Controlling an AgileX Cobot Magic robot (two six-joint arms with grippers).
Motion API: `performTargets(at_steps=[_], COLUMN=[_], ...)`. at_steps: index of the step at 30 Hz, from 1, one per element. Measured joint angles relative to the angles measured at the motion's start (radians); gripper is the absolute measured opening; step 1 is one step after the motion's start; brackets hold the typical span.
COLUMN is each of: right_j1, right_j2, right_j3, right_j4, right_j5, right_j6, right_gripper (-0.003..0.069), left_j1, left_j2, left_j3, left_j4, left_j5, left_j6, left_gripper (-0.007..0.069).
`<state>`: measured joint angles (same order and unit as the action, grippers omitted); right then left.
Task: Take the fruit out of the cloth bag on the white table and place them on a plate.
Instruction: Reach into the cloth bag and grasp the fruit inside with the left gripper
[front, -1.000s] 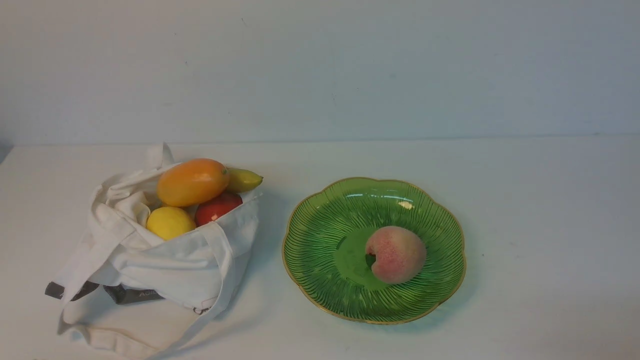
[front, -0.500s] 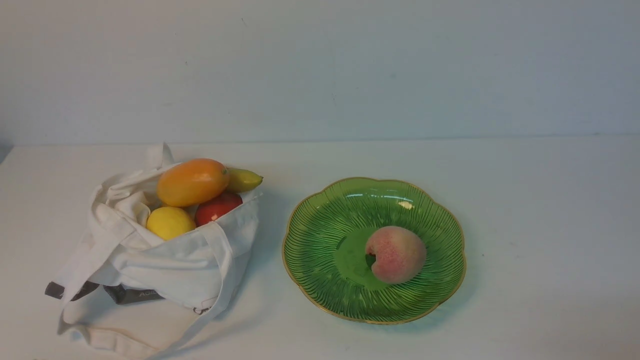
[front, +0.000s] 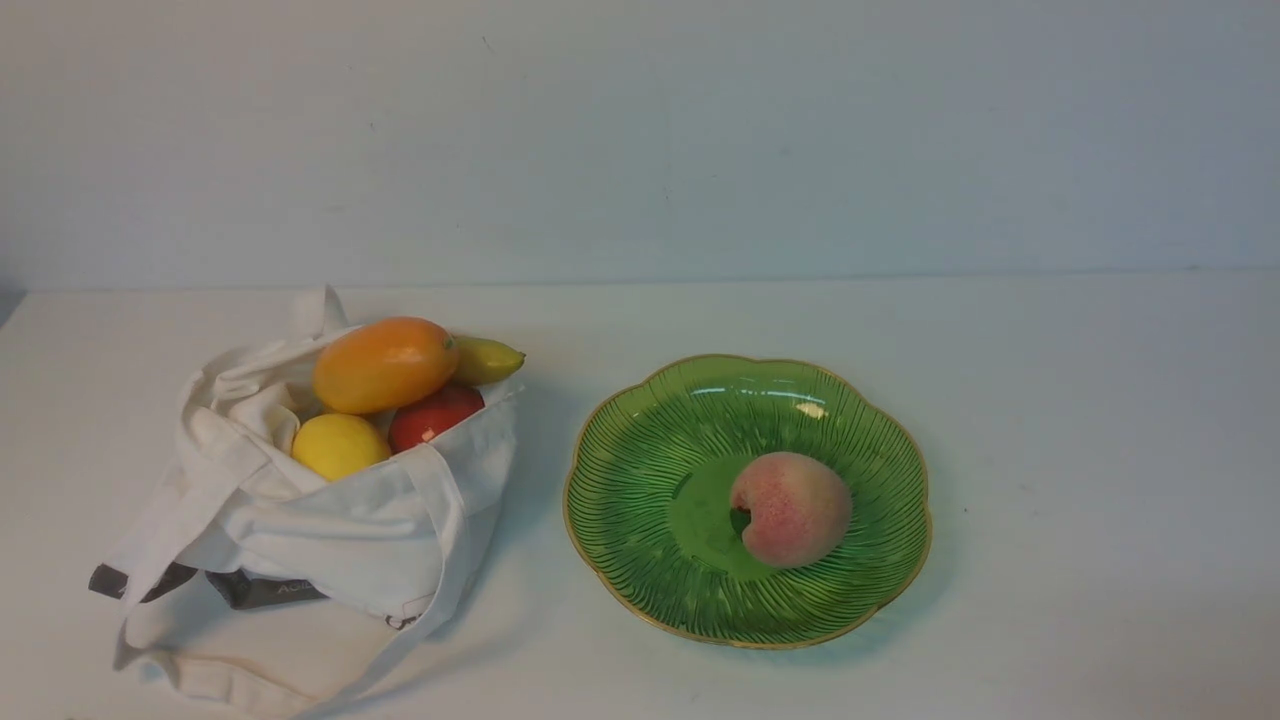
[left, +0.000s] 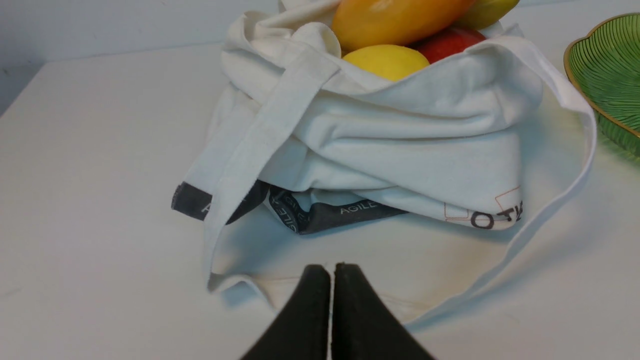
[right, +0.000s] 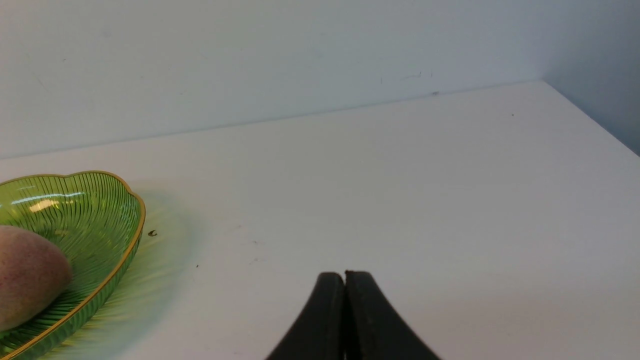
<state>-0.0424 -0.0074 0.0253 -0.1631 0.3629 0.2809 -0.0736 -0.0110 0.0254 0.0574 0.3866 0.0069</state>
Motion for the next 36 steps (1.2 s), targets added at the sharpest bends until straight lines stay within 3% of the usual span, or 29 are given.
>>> performTargets(at_steps=[6,9,12,17,21,25,27,31,36], right_j1=[0.000,0.000,0.000,0.000,0.000,0.000,0.000,0.000,0.000], right_j2=[0.000,0.000,0.000,0.000,0.000,0.000,0.000,0.000,0.000], right_j3=[0.000,0.000,0.000,0.000,0.000,0.000,0.000,0.000,0.000], right_j4=[0.000,0.000,0.000,0.000,0.000,0.000,0.000,0.000,-0.001], right_j5=[0.000,0.000,0.000,0.000,0.000,0.000,0.000,0.000,0.000], right_j6=[0.000,0.000,0.000,0.000,0.000,0.000,0.001,0.004,0.004], right_gripper=[-0.0015,-0.0015,-0.0015,-0.0015,-0.0015,-0.0015,-0.0015,-0.0015,-0.0015], left_j1=[0.000,0.000,0.000,0.000,0.000,0.000,0.000,0.000,0.000], left_j2=[0.000,0.000,0.000,0.000,0.000,0.000,0.000,0.027,0.261], left_j3=[0.003,0.003,0.003,0.003,0.003,-0.006,-0.076,-0.243,-0.589], left_j4=[-0.137,-0.304,-0.393,-0.439,-0.460,-0.523,-0.551,-0.532,-0.458], left_j5=[-0.086,-0.160,-0.204,-0.302,-0.450,-0.769,-0.830,-0.730,-0.168], left_j6=[-0.117,-0.226,-0.261,-0.269,-0.292,-0.309,-0.283,-0.172,0.020], left_gripper=[-0.0008,-0.0008,-0.0008,-0.0008,-0.0008,-0.0008,-0.0008,-0.0008,-0.0008])
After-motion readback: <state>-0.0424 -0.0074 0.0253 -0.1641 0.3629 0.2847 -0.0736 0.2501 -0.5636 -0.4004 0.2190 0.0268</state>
